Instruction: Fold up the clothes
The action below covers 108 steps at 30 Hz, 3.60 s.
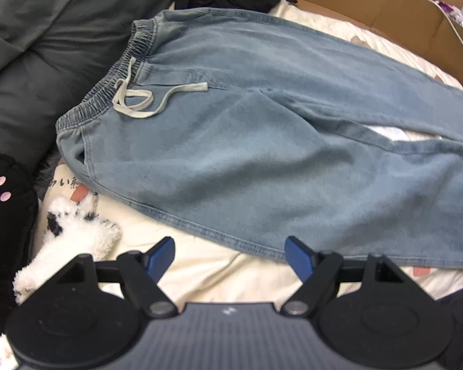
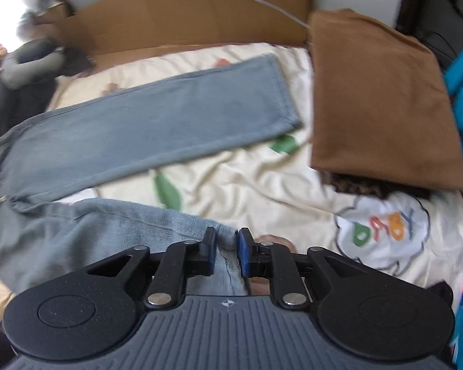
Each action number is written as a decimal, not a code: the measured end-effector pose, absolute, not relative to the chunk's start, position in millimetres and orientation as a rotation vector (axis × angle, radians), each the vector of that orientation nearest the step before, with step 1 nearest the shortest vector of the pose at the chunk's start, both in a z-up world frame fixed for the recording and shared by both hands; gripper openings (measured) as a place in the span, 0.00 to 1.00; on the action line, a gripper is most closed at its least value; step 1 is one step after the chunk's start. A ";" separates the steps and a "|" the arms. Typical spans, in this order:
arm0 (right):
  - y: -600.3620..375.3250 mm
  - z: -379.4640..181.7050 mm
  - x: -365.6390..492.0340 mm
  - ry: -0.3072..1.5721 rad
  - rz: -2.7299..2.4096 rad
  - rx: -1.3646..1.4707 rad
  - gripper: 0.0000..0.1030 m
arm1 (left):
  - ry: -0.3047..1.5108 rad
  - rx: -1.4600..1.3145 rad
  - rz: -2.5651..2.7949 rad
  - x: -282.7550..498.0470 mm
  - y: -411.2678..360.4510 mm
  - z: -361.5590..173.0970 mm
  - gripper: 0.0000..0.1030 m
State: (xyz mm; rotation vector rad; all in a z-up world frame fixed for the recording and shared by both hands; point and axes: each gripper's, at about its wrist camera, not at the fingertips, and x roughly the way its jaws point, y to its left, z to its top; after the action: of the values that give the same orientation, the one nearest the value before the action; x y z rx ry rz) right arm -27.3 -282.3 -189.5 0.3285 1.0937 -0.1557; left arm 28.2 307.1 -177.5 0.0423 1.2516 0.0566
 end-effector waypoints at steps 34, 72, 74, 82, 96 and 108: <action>-309.1 -354.0 -147.0 1.129 -0.388 1.102 0.48 | 1.345 0.075 0.092 26.4 293.8 -201.8 0.78; -299.9 -322.4 -114.5 1.170 -0.253 0.972 0.09 | 1.380 -0.083 0.174 27.1 305.4 -240.4 0.78; -296.6 -306.4 -109.9 1.196 -0.258 0.885 0.09 | 1.342 -0.105 0.197 28.4 307.4 -242.8 0.77; -305.2 -269.4 -131.7 1.243 -0.368 0.773 0.09 | 1.261 -0.253 0.265 31.6 338.6 -242.2 0.77; -275.1 -229.0 -161.4 1.298 -0.424 0.685 0.09 | 1.209 -0.570 0.450 25.6 414.9 -268.0 0.77; -265.7 -189.3 -156.4 1.309 -0.434 0.571 0.09 | 1.129 -0.799 0.486 23.0 431.4 -300.0 0.58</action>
State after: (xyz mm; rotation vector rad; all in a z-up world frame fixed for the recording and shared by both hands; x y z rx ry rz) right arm -156.4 -265.7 -189.3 0.5709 1.3086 -0.4340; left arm 23.0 431.4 -300.0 -0.7987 1.1294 0.4856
